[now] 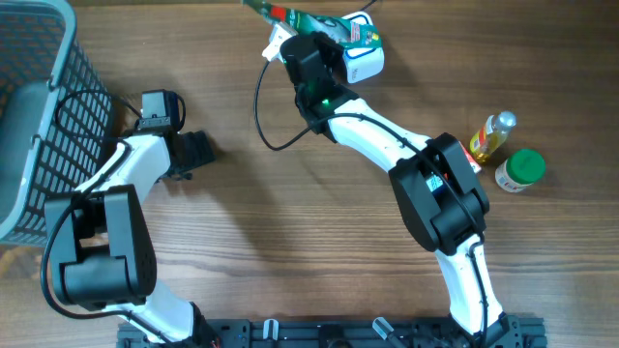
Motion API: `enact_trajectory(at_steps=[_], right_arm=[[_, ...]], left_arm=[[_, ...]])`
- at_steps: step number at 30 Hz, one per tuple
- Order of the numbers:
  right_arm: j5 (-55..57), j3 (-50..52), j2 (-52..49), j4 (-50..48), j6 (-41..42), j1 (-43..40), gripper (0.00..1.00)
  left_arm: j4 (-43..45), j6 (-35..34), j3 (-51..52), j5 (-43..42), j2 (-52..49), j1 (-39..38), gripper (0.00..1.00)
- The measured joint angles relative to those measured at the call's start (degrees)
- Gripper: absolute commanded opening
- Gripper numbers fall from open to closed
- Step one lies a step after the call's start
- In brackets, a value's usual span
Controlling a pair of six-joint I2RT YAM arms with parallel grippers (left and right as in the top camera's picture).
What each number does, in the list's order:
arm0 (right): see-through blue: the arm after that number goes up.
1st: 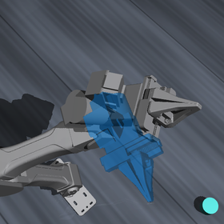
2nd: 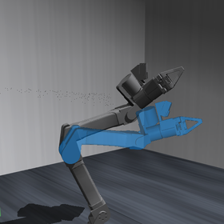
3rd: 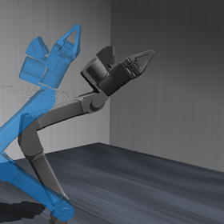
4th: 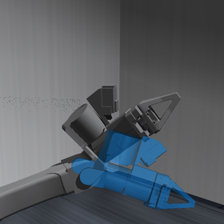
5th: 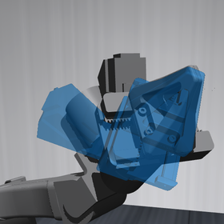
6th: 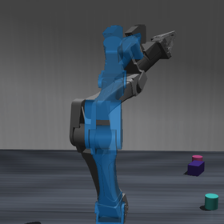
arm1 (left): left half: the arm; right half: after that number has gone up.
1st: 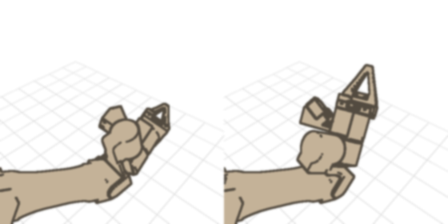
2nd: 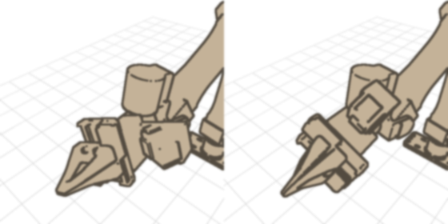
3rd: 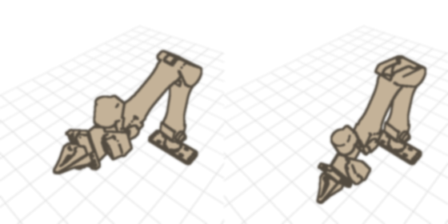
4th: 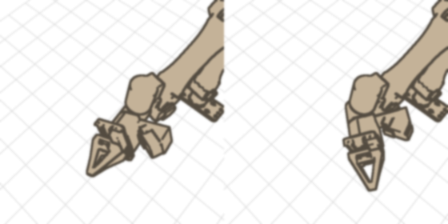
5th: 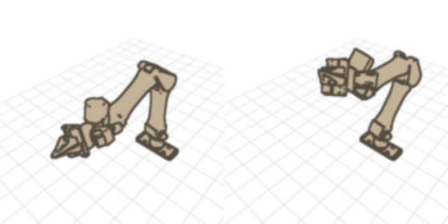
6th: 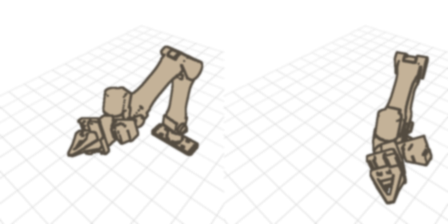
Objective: Scan the item barcode
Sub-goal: 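Hold the glove package up before the scanner window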
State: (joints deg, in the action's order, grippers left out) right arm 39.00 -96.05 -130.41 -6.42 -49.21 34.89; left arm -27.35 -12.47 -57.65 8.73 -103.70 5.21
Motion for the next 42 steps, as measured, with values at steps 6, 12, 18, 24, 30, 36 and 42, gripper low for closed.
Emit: enact_trajectory(at_steps=[6,12,18,24,30,36,42], right_arm=[[-2.6,0.0,0.0,3.6,12.7,0.0,0.09],[-4.5,0.0,0.0,2.6,23.5,-0.2,0.04],[-4.5,0.0,0.0,0.8,34.4,-1.1,0.04],[-5.0,0.0,0.0,-3.1,38.6,-1.9,0.04],[-7.1,0.0,0.0,-3.1,38.9,-1.9,0.04],[-9.9,0.0,0.0,-3.1,43.3,-2.0,0.04],[-10.3,0.0,0.8,-2.8,45.0,-2.8,0.04]], left_arm=[[0.0,0.0,0.0,0.0,0.0,0.0,1.00],[0.0,0.0,0.0,0.0,0.0,0.0,1.00],[0.0,0.0,0.0,0.0,0.0,0.0,1.00],[0.0,0.0,0.0,0.0,0.0,0.0,1.00],[0.0,0.0,0.0,0.0,0.0,0.0,1.00],[0.0,0.0,0.0,0.0,0.0,0.0,1.00],[0.0,0.0,0.0,0.0,0.0,0.0,1.00]])
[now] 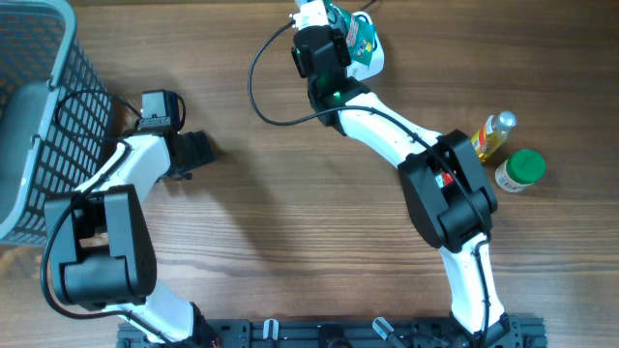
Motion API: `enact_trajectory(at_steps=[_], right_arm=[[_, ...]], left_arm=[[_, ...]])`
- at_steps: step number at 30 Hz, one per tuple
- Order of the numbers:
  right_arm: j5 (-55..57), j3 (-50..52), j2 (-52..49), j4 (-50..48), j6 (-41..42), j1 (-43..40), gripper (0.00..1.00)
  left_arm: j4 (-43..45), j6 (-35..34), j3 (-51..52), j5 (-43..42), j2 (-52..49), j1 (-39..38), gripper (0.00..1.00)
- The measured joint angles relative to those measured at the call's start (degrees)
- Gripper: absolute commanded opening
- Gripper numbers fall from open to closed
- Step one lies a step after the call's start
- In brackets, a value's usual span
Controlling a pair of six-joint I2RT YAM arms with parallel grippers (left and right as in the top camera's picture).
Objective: Scan the item barcode
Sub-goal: 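Hold the glove package up before the scanner window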
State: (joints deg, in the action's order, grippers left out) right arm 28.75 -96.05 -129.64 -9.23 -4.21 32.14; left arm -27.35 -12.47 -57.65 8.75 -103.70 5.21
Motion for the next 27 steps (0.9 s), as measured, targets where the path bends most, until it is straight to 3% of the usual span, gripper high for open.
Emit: enact_trajectory(at_steps=[5,10,16,19,21,23,26,27], right_arm=[[0.0,0.0,1.7,2.1,1.4,-0.1,0.04],[-0.3,0.0,8.8,12.3,1.6,-0.1,0.04],[-5.6,-0.7,17.4,38.8,2.0,-0.1,0.04],[-15.6,-0.7,18.2,54.4,2.3,-0.2,0.05],[-24.8,-0.4,18.1,64.2,2.5,-0.3,0.12],[-30.3,0.4,18.1,72.0,2.6,-0.3,0.10],[-33.2,4.0,18.2,76.8,2.7,-0.3,0.05],[-33.1,5.9,18.2,77.1,2.7,-0.3,0.10]], left_arm=[[0.0,0.0,0.0,0.0,0.0,0.0,1.00],[0.0,0.0,0.0,0.0,0.0,0.0,1.00],[0.0,0.0,0.0,0.0,0.0,0.0,1.00],[0.0,0.0,0.0,0.0,0.0,0.0,1.00],[0.0,0.0,0.0,0.0,0.0,0.0,1.00],[0.0,0.0,0.0,0.0,0.0,0.0,1.00],[0.0,0.0,0.0,0.0,0.0,0.0,1.00],[0.0,0.0,0.0,0.0,0.0,0.0,1.00]])
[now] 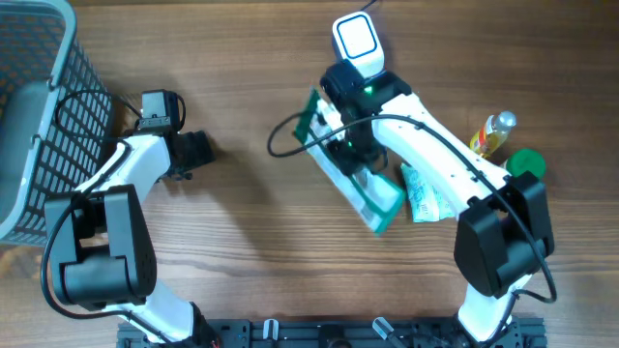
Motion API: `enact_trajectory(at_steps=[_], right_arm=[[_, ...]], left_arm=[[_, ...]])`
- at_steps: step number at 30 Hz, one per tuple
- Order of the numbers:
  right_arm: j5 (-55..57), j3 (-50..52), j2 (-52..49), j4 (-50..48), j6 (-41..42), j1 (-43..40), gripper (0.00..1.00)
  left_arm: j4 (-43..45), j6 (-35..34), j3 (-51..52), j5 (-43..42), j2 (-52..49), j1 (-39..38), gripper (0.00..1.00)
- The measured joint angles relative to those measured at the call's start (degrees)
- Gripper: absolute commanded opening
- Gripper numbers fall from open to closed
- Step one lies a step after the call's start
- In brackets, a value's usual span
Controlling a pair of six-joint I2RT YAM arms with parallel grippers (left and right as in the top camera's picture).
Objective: Scan the item barcode
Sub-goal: 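Hold the glove package up before the scanner window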
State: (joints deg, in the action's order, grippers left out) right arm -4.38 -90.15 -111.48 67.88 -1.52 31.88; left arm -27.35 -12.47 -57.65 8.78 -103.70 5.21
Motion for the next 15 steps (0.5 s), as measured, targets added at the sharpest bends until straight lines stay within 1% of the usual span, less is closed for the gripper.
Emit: enact_trajectory(at_steps=[1,3,4,6,7,9,10,12,15], right_arm=[[0.5,2.1,0.0,-0.3,0.0,0.0,0.18],[2.1,5.7,0.0,-1.8,0.0,0.0,0.31],[3.3,7.9,0.0,-3.3,-0.2,0.0,0.55],[5.8,11.7,0.0,-5.5,0.0,0.0,0.72],[6.8,13.1,0.0,-6.6,-0.1,0.0,0.83],[8.0,15.2,0.0,-9.2,0.3,-0.1,0.96],[8.3,15.9,0.0,-11.0,0.6,-0.1,1.00],[9.4,16.9,0.0,-13.9,2.7,-0.1,1.00],[11.6,17.1,0.0,-18.0,8.6,-0.1,1.00]], left_arm=[[0.0,0.0,0.0,0.0,0.0,0.0,1.00],[0.0,0.0,0.0,0.0,0.0,0.0,1.00],[0.0,0.0,0.0,0.0,0.0,0.0,1.00],[0.0,0.0,0.0,0.0,0.0,0.0,1.00],[0.0,0.0,0.0,0.0,0.0,0.0,1.00],[0.0,0.0,0.0,0.0,0.0,0.0,1.00],[0.0,0.0,0.0,0.0,0.0,0.0,1.00],[0.0,0.0,0.0,0.0,0.0,0.0,1.00],[0.0,0.0,0.0,0.0,0.0,0.0,1.00]])
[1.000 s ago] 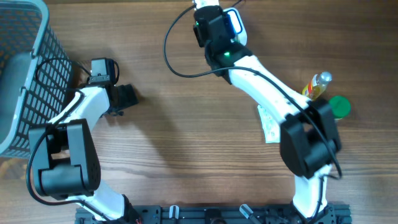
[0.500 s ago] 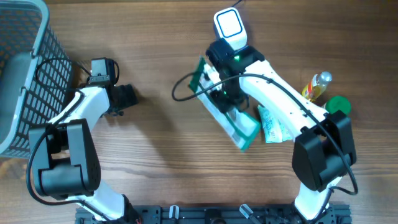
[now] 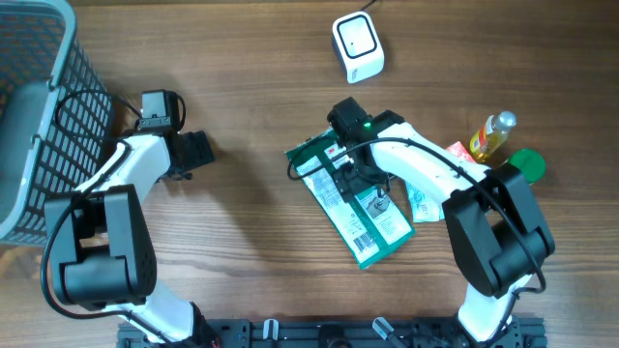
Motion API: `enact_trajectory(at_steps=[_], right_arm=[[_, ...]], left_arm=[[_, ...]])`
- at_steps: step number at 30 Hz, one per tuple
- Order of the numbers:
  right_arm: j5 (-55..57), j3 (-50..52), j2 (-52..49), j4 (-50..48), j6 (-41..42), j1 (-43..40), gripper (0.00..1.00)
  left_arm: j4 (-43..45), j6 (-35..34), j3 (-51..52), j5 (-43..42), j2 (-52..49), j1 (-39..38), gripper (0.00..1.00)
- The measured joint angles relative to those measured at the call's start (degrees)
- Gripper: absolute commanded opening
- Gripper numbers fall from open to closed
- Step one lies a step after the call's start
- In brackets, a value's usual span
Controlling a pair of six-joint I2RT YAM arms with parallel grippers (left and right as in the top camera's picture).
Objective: Scan the item barcode
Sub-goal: 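Hold the glove package up before the scanner window, then lower the glove package onto the table and open the right gripper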
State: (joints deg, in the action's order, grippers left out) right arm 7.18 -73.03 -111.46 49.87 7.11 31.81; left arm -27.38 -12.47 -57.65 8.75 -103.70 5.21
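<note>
The white scanner (image 3: 357, 45) stands at the far edge of the table. A green packet (image 3: 379, 230) lies face up in the middle, its white barcode label showing. My right gripper (image 3: 360, 177) reaches down onto the packet's upper half and seems shut on it. My left gripper (image 3: 196, 152) rests apart at the left, with nothing in it; its fingers are not clear from above.
A grey mesh basket (image 3: 39, 106) fills the left edge. At the right stand a small yellow bottle (image 3: 489, 135) and a green-capped jar (image 3: 520, 168). A second white-and-green packet (image 3: 424, 201) lies beside the green one, under the right arm.
The right wrist has come nearer and away from the scanner. The green packet, which was tilted on edge, now lies flatter with its barcode label up. The left arm has not moved.
The right gripper was at the far edge beside the scanner with green packets around it. Then it held a packet right over the scanner. Then it was back at mid-table with the packet and the scanner uncovered. Now the packet lies flat, barcode up.
</note>
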Motion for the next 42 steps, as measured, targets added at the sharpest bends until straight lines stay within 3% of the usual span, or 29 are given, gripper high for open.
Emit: enact_trajectory(at_steps=[6,18,29,34,42], right_arm=[[0.7,0.2,0.0,-4.3,5.0,0.0,1.00],[0.9,0.6,0.0,-30.2,5.8,0.0,1.00],[0.8,0.6,0.4,-32.2,5.9,0.8,1.00],[0.8,0.6,7.0,-32.2,5.9,3.3,1.00],[1.2,0.6,26.4,-32.0,5.9,3.9,1.00]], left_arm=[[0.0,0.0,0.0,0.0,0.0,0.0,1.00],[0.0,0.0,0.0,0.0,0.0,0.0,1.00],[0.0,0.0,0.0,0.0,0.0,0.0,1.00],[0.0,0.0,0.0,0.0,0.0,0.0,1.00],[0.0,0.0,0.0,0.0,0.0,0.0,1.00]])
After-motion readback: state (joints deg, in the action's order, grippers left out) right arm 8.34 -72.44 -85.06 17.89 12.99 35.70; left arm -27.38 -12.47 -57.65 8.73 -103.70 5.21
